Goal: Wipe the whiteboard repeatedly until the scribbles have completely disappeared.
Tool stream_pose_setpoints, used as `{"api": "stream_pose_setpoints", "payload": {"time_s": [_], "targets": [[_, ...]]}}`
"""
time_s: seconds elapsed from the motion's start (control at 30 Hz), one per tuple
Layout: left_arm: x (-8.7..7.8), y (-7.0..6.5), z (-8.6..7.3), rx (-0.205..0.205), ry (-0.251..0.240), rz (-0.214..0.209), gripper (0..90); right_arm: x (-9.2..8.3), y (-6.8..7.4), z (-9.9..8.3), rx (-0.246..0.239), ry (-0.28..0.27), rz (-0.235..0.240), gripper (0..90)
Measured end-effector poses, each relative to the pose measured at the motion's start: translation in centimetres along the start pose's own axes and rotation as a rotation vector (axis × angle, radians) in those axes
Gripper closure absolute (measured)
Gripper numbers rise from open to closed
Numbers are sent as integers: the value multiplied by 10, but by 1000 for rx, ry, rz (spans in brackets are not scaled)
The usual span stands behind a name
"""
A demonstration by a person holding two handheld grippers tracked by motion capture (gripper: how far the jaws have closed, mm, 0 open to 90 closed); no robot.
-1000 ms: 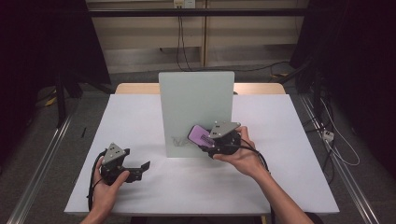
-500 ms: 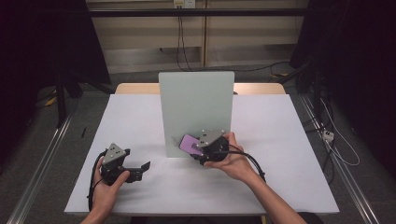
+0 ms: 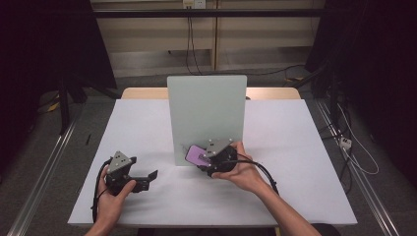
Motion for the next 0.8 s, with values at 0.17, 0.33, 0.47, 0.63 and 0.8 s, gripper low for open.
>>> {"api": "stream_pose_setpoints", "payload": {"time_s": [0.17, 0.33, 0.47, 0.63, 0.8], "targets": [[-1, 0, 0, 1, -2, 0, 53, -20, -12, 2, 27, -35, -37, 419], [-1, -1, 0, 1, -3, -1, 53, -35, -21, 2, 45, -63, -70, 419], [-1, -1, 0, 0, -4, -1, 53, -42, -25, 1, 56, -76, -93, 419], [0, -1, 0, 3, 0, 0, 53, -39, -23, 1, 52, -75, -101, 418], [0, -1, 0, 6, 4, -1, 53, -33, -19, 4, 50, -72, -92, 419]]}}
Point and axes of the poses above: each handheld gripper's, and its own axes: x roughly forward along the jaws, z roughly out of its top, y roughly to its left, the point moved 3 cm from there along x, roughly forward along the jaws, and after that the axes turned 4 degrees about z, right-handed, at the moved point
